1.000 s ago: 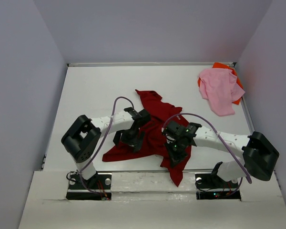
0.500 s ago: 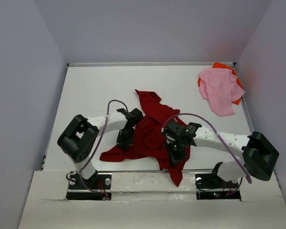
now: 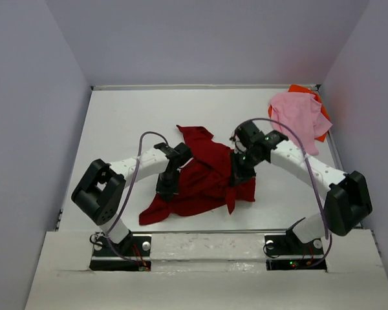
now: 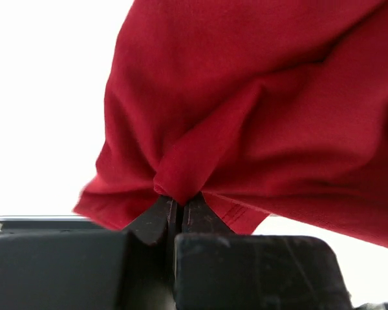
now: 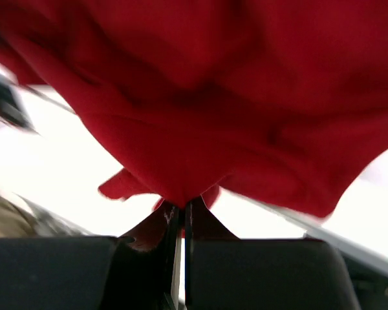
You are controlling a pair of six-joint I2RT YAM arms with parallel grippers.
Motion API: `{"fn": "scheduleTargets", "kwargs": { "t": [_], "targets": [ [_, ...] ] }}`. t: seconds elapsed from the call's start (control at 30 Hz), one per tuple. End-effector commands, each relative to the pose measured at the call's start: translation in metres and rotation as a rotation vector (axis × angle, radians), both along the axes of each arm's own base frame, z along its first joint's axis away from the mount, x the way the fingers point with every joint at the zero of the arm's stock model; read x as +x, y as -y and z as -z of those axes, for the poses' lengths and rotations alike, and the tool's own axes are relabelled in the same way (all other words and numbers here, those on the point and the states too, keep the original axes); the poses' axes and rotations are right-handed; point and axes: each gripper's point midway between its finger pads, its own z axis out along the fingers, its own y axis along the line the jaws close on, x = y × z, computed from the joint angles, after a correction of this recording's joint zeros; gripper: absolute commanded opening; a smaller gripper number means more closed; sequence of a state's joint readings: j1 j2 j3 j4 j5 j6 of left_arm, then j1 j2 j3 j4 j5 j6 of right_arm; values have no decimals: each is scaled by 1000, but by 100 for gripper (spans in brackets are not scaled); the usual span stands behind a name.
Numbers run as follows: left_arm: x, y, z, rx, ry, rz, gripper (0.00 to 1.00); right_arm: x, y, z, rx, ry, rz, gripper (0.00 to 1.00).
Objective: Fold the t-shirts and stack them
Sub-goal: Flatten out the tshirt
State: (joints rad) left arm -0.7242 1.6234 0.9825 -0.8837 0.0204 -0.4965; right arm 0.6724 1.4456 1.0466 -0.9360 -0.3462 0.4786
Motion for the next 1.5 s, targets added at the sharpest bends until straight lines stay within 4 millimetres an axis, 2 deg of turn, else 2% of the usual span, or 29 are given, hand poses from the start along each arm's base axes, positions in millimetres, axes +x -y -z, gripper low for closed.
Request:
{"fn": "scheduleTargets", "kwargs": {
  "t": [0.0, 0.03, 0.1, 0.2, 0.23, 0.3, 0.37, 0.53, 0.6, 0.63, 0.67, 0.73, 0.8, 0.83, 0.9, 0.97, 1.0, 1.03, 1.07, 1.1, 1.17, 1.2, 1.27, 1.3, 1.33, 1.37, 1.4, 1.43, 1.47],
  "targets": [
    [31, -8, -31, 48, 108, -49, 0, 95, 9, -64, 91, 166, 99, 0],
    [41, -15, -37, 77, 134, -67, 0, 115, 16, -74, 111, 176, 139, 0],
    [63, -13, -58, 73, 188, -79, 0, 152, 11, -97, 145, 229, 151, 0],
    [91, -25, -77, 118, 237, -111, 0, 181, 11, -108, 137, 256, 150, 0],
    [103, -27, -92, 128, 265, -105, 0, 198, 4, -113, 145, 276, 145, 0],
    [122, -28, -101, 94, 282, -122, 0, 218, 11, -118, 160, 292, 168, 0],
    [131, -30, -105, 77, 286, -127, 0, 239, 10, -124, 182, 307, 179, 0],
    [146, -31, -107, 77, 299, -154, 0, 273, 18, -125, 179, 328, 232, 0],
    [160, -35, -102, 111, 304, -169, 0, 292, 23, -127, 202, 339, 266, 0],
    [185, -28, -112, 83, 349, -193, 0, 308, 24, -131, 217, 353, 304, 0],
    [186, -30, -112, 84, 349, -200, 0, 308, 24, -131, 217, 353, 304, 0],
    [214, -24, -117, 74, 388, -207, 0, 329, 27, -148, 237, 406, 340, 0],
    [233, -32, -116, 98, 411, -239, 0, 344, 38, -169, 273, 464, 377, 0],
    [249, -38, -127, 107, 462, -268, 0, 350, 45, -188, 311, 505, 410, 0],
    [267, -43, -150, 103, 546, -298, 0, 351, 44, -206, 376, 533, 418, 0],
    [274, -47, -169, 86, 602, -333, 0, 338, 47, -228, 412, 561, 409, 0],
    [273, -48, -189, 59, 650, -356, 0, 324, 45, -259, 461, 625, 375, 0],
    [270, -49, -198, 54, 673, -359, 0, 326, 42, -254, 476, 613, 365, 0],
    [264, -53, -219, 39, 725, -380, 0, 309, 42, -275, 504, 647, 351, 0],
    [259, -55, -227, 30, 745, -384, 0, 302, 39, -295, 548, 690, 329, 0],
    [253, -56, -253, -16, 813, -387, 0, 284, 38, -320, 589, 726, 310, 0],
    [244, -59, -284, -60, 881, -401, 0, 265, 39, -340, 601, 746, 301, 0],
    [233, -62, -312, -108, 941, -409, 0, 244, 42, -353, 598, 761, 285, 0],
    [221, -63, -336, -157, 988, -411, 0, 222, 47, -364, 587, 786, 270, 0],
    [211, -62, -344, -188, 991, -407, 0, 210, 50, -370, 576, 808, 266, 0],
    [194, -65, -362, -237, 1030, -420, 0, 199, 54, -376, 565, 838, 265, 0],
    [184, -66, -368, -261, 1043, -414, 0, 186, 57, -382, 563, 859, 263, 0],
    [176, -67, -363, -263, 1029, -419, 0, 159, 62, -394, 564, 898, 250, 0],
    [156, -71, -375, -305, 1058, -423, 0, 146, 63, -399, 568, 912, 245, 0]
  ]
}}
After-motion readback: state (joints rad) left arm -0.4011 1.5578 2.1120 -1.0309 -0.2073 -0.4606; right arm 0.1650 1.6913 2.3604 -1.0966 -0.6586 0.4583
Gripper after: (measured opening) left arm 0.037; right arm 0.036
